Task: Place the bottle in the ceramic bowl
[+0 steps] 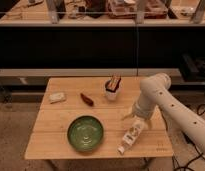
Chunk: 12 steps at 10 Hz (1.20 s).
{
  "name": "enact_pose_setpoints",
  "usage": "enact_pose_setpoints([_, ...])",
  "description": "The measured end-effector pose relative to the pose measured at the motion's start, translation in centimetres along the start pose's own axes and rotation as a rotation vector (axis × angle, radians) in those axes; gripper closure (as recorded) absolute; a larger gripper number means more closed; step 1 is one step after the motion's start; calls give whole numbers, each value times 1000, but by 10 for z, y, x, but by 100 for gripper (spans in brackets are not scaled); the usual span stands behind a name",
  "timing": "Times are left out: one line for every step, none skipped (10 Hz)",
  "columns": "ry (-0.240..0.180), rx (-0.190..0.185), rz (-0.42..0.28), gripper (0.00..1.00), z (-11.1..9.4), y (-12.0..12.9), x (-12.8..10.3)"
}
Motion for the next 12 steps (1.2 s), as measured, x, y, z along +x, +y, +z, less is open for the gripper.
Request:
enact_pose_setpoints([21,18,29,20,8,4,-3])
enact_pose_setpoints([44,41,69,20,18,11,-9])
enact_pose_setpoints([51,52,92,20,26,16,-14])
enact_pose_setpoints([50,61,116,20,34,22,-20])
enact_pose_setpoints([41,58,133,20,42,28,-26])
enact_pose_setpoints([40,41,145,20,50,32,-30])
enact_pose_setpoints([44,32,156,20,56,33,-31])
enact_pose_setpoints([46,31,169,20,61,33,-31])
enact_pose_setpoints([48,39,192,20,69,29,-30])
enact_pose_setpoints([49,48,207,20,74,24,-30])
enact_pose_setpoints([52,58,220,20,77,21,-28])
enact_pose_setpoints([56,67,233,20,79,18,-27])
